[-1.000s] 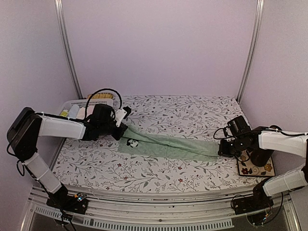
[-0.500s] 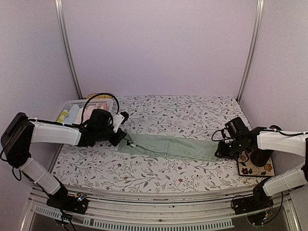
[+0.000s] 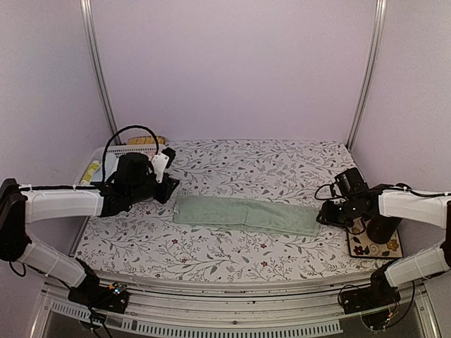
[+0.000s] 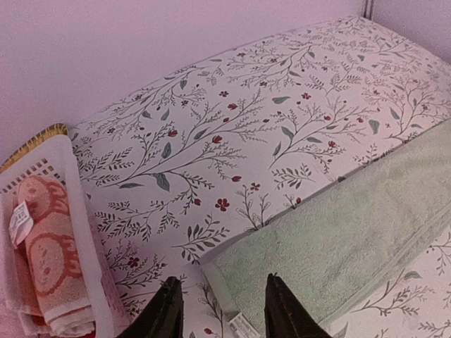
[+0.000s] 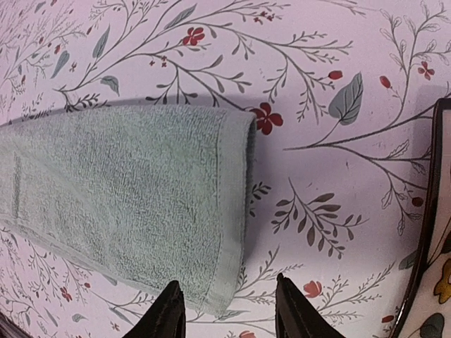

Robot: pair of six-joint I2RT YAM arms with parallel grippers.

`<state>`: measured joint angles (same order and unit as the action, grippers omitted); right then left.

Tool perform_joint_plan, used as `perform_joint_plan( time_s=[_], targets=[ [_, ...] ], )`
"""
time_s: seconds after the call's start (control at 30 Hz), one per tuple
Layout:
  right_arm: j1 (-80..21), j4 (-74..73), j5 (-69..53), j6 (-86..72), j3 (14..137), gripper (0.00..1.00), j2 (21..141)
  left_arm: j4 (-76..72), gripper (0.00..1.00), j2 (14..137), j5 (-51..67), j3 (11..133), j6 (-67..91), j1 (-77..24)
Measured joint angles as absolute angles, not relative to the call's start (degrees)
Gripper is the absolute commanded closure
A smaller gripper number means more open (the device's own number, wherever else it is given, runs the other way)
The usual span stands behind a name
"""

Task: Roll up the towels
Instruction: Fold the towel at the center of the board, then smooth out the towel at the center of the board.

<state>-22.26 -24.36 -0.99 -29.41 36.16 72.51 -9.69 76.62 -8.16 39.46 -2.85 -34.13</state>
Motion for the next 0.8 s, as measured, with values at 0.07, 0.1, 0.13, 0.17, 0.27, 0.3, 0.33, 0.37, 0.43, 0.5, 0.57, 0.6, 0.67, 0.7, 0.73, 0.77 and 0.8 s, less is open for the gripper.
perform_joint_plan(
  time_s=[0.07,0.1,0.13,0.17,0.27,0.3,0.33,0.37,0.43,0.5,0.57,0.6,0.67,0.7,0.73,0.77,0.8],
  targets=[
    [-21.32,-22.83,-1.50,-29.65,36.36,0.54,74.00,-9.50,0.64,79.31,-7.92,42.11,-1.02,-34.13],
    [-21.02,-22.00,-1.93,-29.80,36.49,0.54,75.11,-9.50,0.65,81.19,-7.18,43.90,-0.05,-34.15],
    [-20.82,-21.02,-2.35,-30.00,36.71,0.54,76.40,-9.58,0.65,83.00,-6.39,45.58,1.04,-34.20],
    [-20.62,-20.21,-2.72,-30.20,36.80,0.53,77.54,-9.67,0.66,84.47,-5.52,46.94,1.91,-34.30],
    [-19.97,-18.37,-4.05,-30.63,36.80,0.52,79.96,-10.02,0.67,88.55,-2.98,49.93,4.67,-35.03],
    [-19.55,-17.82,-4.67,-30.72,36.80,0.52,80.66,-10.04,0.68,89.91,-2.09,50.70,5.43,-35.40],
    [-19.03,-17.34,-5.04,-30.83,36.80,0.51,81.23,-10.07,0.68,91.26,-1.39,51.29,6.15,-35.81],
    [-18.52,-16.97,-5.48,-30.89,36.80,0.51,81.69,-10.09,0.68,92.53,-0.58,51.72,6.81,-36.27],
    [-17.78,-16.34,-6.17,-30.96,36.80,0.51,82.15,-10.02,0.68,94.37,0.62,51.96,7.73,-37.12],
    [-17.39,-15.79,-6.66,-31.09,36.75,0.51,82.32,-9.93,0.69,95.94,1.89,51.96,8.69,-38.02],
    [-17.21,-15.14,-7.40,-31.11,36.67,0.51,82.67,-9.96,0.69,97.23,3.18,51.96,9.58,-38.63],
    [-17.19,-14.83,-7.90,-31.16,36.58,0.52,82.96,-9.98,0.69,97.69,3.68,51.92,9.82,-38.76],
    [-17.19,-14.06,-9.02,-31.22,36.10,0.52,83.61,-10.04,0.69,98.59,4.58,51.55,10.55,-38.89],
    [-17.17,-13.45,-9.67,-31.29,35.86,0.52,83.90,-10.09,0.69,98.91,4.89,51.20,10.87,-38.89],
    [-17.17,-12.78,-10.28,-31.40,35.77,0.52,84.01,-10.17,0.69,99.09,5.10,50.74,11.05,-38.89],
    [-17.17,-11.90,-11.00,-31.46,35.53,0.54,84.20,-10.20,0.69,99.22,5.32,50.35,11.25,-38.89],
    [-17.17,-11.18,-11.53,-31.55,35.33,0.56,84.34,-10.22,0.69,99.39,5.56,49.91,11.42,-38.89]
  ],
)
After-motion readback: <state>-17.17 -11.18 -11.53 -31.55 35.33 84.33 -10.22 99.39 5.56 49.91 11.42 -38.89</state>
